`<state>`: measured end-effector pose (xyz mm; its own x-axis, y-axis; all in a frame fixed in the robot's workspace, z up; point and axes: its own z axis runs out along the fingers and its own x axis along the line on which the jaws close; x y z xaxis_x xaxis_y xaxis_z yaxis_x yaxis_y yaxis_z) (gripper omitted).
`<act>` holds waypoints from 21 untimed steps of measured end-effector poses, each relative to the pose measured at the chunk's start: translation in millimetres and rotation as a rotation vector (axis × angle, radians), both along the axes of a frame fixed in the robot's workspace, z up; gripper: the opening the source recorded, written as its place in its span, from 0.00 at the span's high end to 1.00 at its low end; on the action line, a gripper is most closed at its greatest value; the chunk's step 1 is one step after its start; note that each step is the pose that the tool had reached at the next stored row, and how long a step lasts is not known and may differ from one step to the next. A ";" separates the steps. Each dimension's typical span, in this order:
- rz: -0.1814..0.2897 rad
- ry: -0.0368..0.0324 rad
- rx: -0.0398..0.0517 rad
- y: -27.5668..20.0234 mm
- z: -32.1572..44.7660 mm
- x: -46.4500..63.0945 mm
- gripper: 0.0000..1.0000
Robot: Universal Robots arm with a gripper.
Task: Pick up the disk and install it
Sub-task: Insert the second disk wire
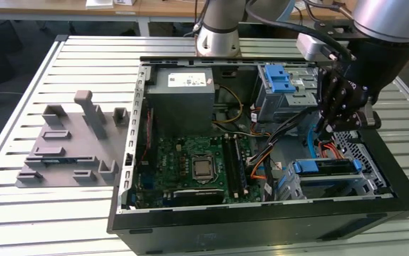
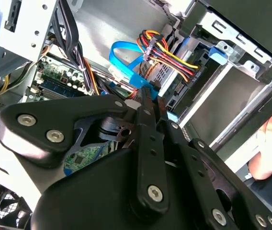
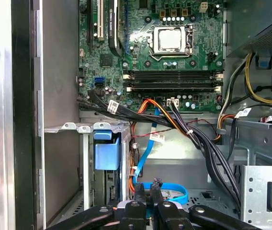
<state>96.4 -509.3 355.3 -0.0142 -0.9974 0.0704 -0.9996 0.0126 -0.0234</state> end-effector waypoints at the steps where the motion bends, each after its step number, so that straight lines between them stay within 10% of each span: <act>1: 0.000 -0.0001 0.0008 0.0 -0.3 0.0 0.84; 5: 0.002 0.0000 0.0504 0.0 -0.9 0.0 0.84; 7: 0.003 -0.0003 0.0609 -0.5 -2.1 0.0 0.84; 21: 0.006 -0.0065 0.0648 -25.6 -10.8 -0.3 0.84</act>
